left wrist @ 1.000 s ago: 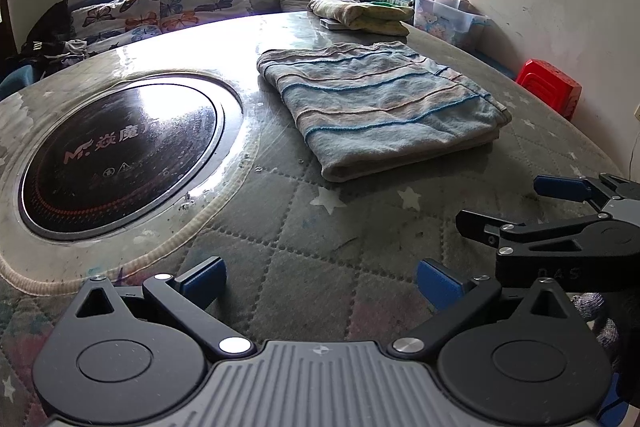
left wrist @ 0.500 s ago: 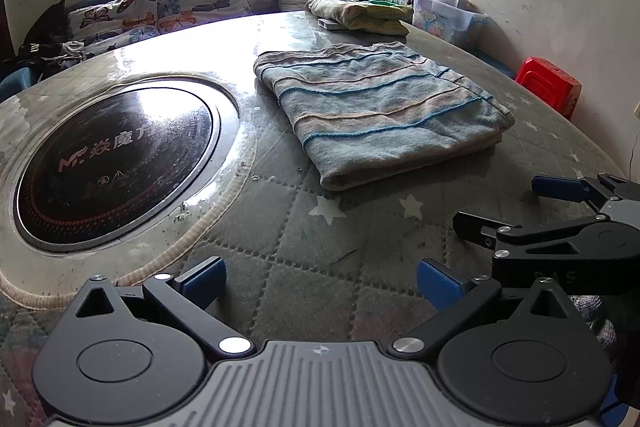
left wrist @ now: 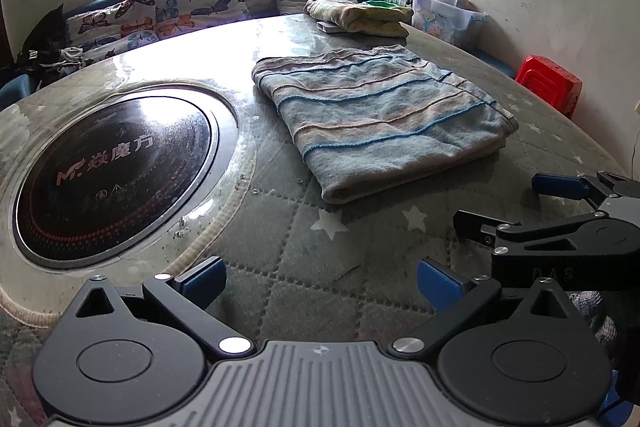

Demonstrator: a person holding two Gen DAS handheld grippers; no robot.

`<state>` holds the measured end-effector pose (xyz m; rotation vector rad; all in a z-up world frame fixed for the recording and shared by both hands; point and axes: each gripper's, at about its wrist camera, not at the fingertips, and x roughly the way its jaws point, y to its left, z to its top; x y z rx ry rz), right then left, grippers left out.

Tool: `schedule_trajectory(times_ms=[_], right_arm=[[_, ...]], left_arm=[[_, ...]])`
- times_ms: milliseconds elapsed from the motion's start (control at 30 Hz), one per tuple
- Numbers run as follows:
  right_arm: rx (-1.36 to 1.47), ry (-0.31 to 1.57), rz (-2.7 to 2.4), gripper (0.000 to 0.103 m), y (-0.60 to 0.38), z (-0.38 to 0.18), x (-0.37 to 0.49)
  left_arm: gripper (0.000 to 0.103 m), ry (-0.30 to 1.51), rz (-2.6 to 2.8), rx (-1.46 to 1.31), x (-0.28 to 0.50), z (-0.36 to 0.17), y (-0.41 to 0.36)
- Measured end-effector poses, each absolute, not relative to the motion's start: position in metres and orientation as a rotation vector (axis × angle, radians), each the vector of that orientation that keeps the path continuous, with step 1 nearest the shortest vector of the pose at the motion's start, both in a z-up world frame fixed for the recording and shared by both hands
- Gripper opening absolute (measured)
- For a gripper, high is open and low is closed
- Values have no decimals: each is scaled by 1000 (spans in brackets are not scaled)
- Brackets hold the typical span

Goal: Fold clothes

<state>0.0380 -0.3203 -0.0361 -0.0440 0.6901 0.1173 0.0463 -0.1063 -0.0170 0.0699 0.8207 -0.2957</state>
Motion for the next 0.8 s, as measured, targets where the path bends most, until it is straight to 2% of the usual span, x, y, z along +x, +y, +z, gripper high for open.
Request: schedule_trajectory(times_ms=[800], right_arm=[[-38, 680, 97, 103, -325, -32, 57]], left_arm=[[103, 810, -317, 99, 64, -14, -117]])
